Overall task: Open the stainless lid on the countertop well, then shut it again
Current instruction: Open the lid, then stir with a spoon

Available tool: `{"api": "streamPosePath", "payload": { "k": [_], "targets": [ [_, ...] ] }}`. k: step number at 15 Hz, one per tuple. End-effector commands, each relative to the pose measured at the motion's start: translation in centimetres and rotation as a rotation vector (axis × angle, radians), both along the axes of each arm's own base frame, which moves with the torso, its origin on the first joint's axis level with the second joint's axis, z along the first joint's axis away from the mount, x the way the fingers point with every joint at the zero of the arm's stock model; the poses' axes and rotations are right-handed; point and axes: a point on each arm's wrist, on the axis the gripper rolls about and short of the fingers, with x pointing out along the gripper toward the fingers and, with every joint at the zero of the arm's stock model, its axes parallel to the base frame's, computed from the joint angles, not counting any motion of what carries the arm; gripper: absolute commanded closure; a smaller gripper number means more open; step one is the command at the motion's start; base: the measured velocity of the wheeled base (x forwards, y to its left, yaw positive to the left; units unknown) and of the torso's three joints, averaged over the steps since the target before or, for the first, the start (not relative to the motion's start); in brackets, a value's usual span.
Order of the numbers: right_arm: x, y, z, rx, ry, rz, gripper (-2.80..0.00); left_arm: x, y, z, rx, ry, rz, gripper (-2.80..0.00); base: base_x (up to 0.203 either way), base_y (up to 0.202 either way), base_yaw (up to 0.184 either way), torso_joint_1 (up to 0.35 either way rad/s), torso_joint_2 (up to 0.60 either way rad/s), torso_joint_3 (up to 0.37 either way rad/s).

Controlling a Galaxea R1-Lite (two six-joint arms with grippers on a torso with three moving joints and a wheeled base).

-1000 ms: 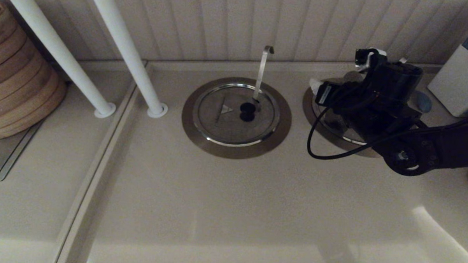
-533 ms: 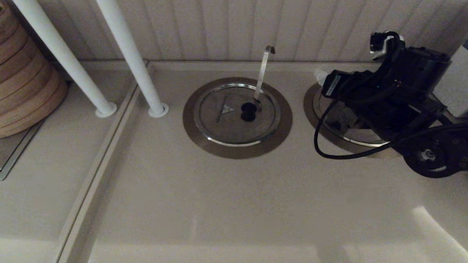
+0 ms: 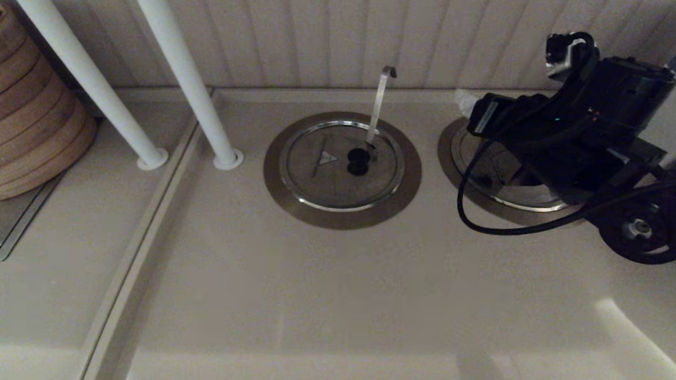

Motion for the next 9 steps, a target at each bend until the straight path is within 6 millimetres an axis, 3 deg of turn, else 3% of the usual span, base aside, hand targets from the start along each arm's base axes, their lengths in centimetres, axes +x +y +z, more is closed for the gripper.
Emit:
{"api": "streamPosePath", "payload": {
  "k": [1,4,6,9],
  "targets": [
    [-0.2,-1.4,1.1,-0.012,-0.039,-0.046,-2.8,0.0,0.0,0.0,0.0,-0.002,0.0,0.0,0.0,0.0,0.0,0.0,0.0,0.0],
    [1.0,-4.8,2.1,-0.049,-0.074,-0.165,-2.8,0.0,0.0,0.0,0.0,0.0,0.0,0.0,0.0,0.0,0.0,0.0,0.0,0.0],
    [2.9,-6.6,1.4,-0.094,-0.058,-0.236,-2.8,0.0,0.0,0.0,0.0,0.0,0.0,0.0,0.0,0.0,0.0,0.0,0.0,0.0],
    [5.1,-7.7,-0.2,-0.111,-0.021,-0.269,-2.8,0.0,0.0,0.0,0.0,-0.002,0.0,0.0,0.0,0.0,0.0,0.0,0.0,0.0]
  ]
}}
